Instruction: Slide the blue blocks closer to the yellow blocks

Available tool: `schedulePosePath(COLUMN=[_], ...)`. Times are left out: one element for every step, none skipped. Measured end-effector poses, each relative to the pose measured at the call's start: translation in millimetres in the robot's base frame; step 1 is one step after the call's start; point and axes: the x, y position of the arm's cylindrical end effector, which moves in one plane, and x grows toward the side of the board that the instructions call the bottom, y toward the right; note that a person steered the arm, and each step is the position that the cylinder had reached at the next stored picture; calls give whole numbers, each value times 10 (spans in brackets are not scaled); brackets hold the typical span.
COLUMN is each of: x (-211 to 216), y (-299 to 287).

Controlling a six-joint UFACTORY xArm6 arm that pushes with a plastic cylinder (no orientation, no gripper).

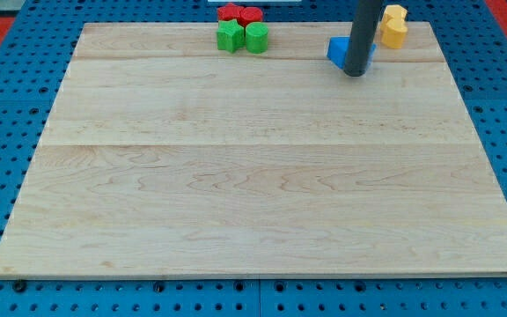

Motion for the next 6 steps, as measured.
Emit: schedulePosePath(x=[-297, -426, -183, -351, -874, -1068], y=[-24, -46, -322, -629, -305, 174])
